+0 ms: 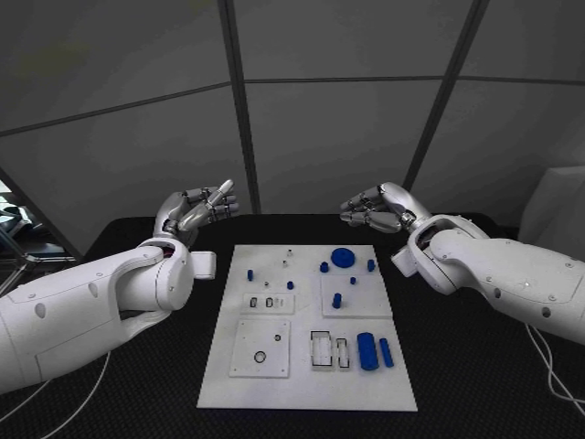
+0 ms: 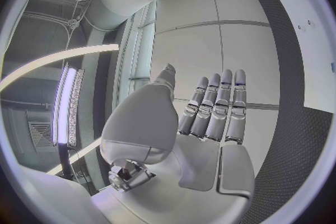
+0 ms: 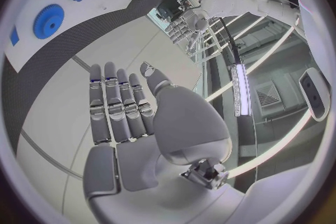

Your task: Assemble the parts on the task board

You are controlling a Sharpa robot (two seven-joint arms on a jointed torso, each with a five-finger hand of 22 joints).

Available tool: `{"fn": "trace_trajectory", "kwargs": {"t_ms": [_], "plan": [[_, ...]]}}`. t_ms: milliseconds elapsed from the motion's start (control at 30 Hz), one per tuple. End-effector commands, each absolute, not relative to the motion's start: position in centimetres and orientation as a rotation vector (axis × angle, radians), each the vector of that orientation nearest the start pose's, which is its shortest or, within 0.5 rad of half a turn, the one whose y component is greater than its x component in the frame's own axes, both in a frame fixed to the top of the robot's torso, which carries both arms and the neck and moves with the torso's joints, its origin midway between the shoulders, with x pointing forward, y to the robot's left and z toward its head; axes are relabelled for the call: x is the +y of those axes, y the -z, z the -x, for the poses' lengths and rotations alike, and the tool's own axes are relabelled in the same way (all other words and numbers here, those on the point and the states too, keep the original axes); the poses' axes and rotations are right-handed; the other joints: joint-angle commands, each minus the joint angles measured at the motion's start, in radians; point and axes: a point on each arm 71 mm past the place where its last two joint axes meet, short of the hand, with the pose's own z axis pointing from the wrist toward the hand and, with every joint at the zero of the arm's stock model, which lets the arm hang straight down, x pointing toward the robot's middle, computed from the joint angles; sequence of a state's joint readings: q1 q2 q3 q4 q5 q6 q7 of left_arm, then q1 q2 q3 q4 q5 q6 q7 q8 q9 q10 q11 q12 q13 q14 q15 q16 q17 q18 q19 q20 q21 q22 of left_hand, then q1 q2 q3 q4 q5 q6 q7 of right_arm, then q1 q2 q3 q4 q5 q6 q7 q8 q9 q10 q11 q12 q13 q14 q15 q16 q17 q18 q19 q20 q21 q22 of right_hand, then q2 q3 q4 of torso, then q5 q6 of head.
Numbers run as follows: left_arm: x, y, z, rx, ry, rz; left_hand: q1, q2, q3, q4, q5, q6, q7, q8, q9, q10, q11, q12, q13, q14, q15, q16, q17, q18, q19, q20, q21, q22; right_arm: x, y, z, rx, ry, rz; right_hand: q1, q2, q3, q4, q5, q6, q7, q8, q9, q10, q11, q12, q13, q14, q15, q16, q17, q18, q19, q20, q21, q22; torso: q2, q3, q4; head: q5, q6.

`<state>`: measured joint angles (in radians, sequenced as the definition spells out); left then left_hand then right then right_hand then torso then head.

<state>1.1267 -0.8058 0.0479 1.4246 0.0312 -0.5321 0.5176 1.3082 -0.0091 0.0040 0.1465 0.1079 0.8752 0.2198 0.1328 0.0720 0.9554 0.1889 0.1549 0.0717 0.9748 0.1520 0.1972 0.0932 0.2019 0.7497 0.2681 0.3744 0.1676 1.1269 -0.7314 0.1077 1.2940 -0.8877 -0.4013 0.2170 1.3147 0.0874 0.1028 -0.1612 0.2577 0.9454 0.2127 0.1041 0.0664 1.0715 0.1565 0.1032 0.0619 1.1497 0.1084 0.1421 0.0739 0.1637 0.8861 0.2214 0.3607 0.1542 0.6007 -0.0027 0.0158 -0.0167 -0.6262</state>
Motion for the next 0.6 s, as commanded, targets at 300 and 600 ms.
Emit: {"fn": "trace_trajectory", "kwargs": {"t_ms": [300,600], "plan": [[23.0,17.2,-49.1,1.156,1.415,1.105,0.044,0.016,-0.003,-0.040,0.002,0.040,0.007,-0.004,-0.005,0.045,-0.012,-0.006,-0.004,0.066,-0.016,-0.009,0.019,-0.017,0.030,-0.014,0.024,0.008,-18.9,15.0,-52.9,1.585,-0.778,0.114,0.006,-0.066,0.076,-0.047,-0.010,0.094,-0.040,-0.027,0.000,0.133,-0.057,-0.036,0.005,0.320,-0.095,0.139,0.111,0.018,0.181,-0.104,0.289,0.156,0.068,-0.0084,0.0268,-0.024,0.010],[21.8,16.7,-48.0,1.187,1.482,1.114,0.044,0.020,0.001,-0.047,0.002,0.049,0.007,-0.003,-0.004,0.053,-0.014,-0.002,-0.003,0.097,-0.022,-0.008,0.031,-0.018,0.054,-0.022,0.041,0.013,-17.4,14.6,-52.7,1.620,-0.585,0.314,-0.032,-0.100,0.103,-0.037,-0.030,0.091,-0.055,-0.039,-0.001,0.138,-0.071,-0.040,0.007,0.357,-0.108,0.239,0.215,0.018,0.161,-0.116,0.418,0.244,0.105,-0.0145,0.0362,-0.036,0.011]]}}
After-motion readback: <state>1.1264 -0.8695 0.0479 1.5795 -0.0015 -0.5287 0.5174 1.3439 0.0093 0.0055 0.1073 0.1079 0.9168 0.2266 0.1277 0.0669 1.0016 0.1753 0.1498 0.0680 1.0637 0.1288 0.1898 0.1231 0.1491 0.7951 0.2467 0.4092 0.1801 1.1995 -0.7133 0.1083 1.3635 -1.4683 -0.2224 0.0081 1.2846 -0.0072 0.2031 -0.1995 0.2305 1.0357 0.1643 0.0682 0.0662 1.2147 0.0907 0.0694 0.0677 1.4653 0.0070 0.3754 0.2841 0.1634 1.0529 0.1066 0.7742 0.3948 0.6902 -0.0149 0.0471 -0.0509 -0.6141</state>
